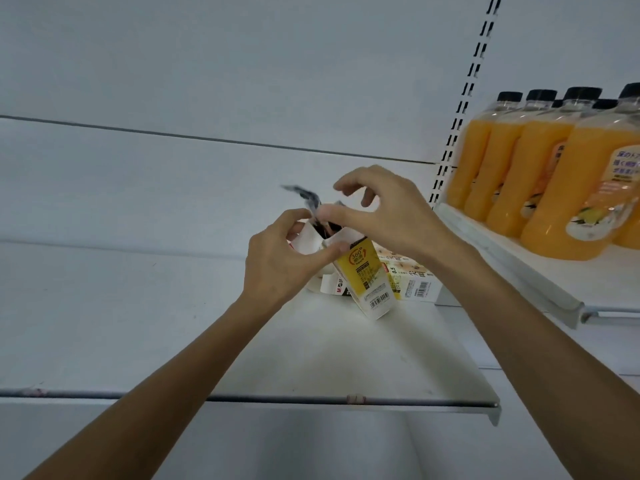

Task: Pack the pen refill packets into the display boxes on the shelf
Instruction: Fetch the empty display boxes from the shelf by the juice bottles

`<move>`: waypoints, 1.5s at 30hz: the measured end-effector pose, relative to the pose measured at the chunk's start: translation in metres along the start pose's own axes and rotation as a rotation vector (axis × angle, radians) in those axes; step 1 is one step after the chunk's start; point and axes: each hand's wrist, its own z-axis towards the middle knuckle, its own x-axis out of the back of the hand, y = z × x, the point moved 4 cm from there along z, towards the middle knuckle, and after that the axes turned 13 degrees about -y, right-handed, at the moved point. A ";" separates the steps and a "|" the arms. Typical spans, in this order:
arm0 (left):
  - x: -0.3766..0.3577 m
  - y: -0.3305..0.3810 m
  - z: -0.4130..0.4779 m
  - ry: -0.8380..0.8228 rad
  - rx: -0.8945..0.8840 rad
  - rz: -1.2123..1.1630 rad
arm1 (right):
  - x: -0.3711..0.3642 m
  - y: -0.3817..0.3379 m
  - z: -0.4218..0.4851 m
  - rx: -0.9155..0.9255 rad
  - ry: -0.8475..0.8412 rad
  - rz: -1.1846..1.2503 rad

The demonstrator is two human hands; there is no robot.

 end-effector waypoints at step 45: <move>-0.079 -0.022 0.016 -0.457 0.560 0.922 | -0.048 0.131 -0.041 -0.227 0.140 -0.004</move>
